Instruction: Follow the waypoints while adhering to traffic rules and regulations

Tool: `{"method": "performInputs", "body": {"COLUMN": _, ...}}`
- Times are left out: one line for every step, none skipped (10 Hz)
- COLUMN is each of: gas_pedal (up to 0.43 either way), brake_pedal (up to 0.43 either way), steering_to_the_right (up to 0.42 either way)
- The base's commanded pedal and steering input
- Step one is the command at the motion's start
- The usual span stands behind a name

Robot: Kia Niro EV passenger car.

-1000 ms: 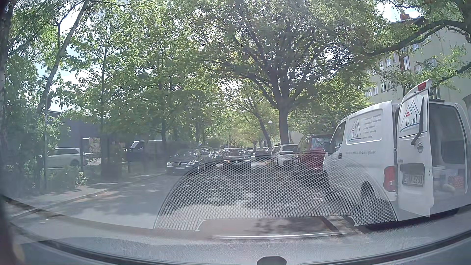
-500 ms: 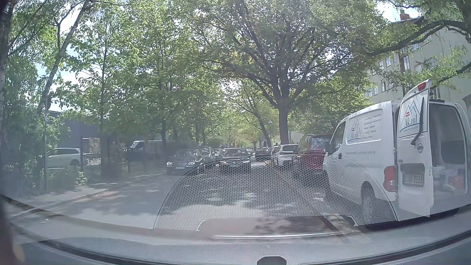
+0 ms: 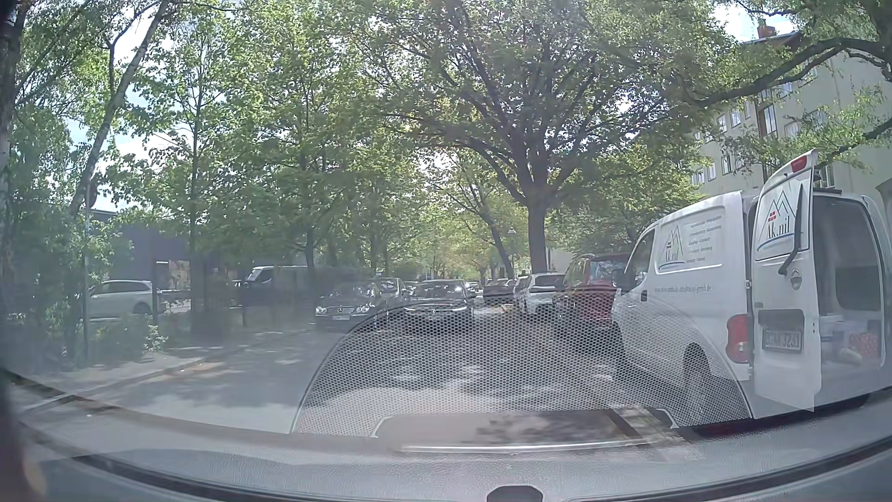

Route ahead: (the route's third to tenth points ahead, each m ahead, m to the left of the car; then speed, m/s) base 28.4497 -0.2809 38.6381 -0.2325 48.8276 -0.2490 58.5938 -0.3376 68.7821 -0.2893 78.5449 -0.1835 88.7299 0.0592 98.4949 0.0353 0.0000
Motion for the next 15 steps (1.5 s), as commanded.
{"method": "performInputs", "body": {"gas_pedal": 0.000, "brake_pedal": 0.341, "steering_to_the_right": -0.005}}
{"method": "performInputs", "body": {"gas_pedal": 0.000, "brake_pedal": 0.341, "steering_to_the_right": -0.005}}
{"method": "performInputs", "body": {"gas_pedal": 0.000, "brake_pedal": 0.348, "steering_to_the_right": -0.005}}
{"method": "performInputs", "body": {"gas_pedal": 0.000, "brake_pedal": 0.341, "steering_to_the_right": -0.005}}
{"method": "performInputs", "body": {"gas_pedal": 0.000, "brake_pedal": 0.341, "steering_to_the_right": -0.005}}
{"method": "performInputs", "body": {"gas_pedal": 0.000, "brake_pedal": 0.348, "steering_to_the_right": -0.004}}
{"method": "performInputs", "body": {"gas_pedal": 0.000, "brake_pedal": 0.341, "steering_to_the_right": -0.004}}
{"method": "performInputs", "body": {"gas_pedal": 0.000, "brake_pedal": 0.348, "steering_to_the_right": -0.005}}
{"method": "performInputs", "body": {"gas_pedal": 0.000, "brake_pedal": 0.341, "steering_to_the_right": -0.005}}
{"method": "performInputs", "body": {"gas_pedal": 0.000, "brake_pedal": 0.341, "steering_to_the_right": -0.005}}
{"method": "performInputs", "body": {"gas_pedal": 0.000, "brake_pedal": 0.341, "steering_to_the_right": -0.005}}
{"method": "performInputs", "body": {"gas_pedal": 0.000, "brake_pedal": 0.341, "steering_to_the_right": -0.005}}
{"method": "performInputs", "body": {"gas_pedal": 0.000, "brake_pedal": 0.341, "steering_to_the_right": -0.005}}
{"method": "performInputs", "body": {"gas_pedal": 0.000, "brake_pedal": 0.341, "steering_to_the_right": -0.005}}
{"method": "performInputs", "body": {"gas_pedal": 0.000, "brake_pedal": 0.341, "steering_to_the_right": -0.005}}
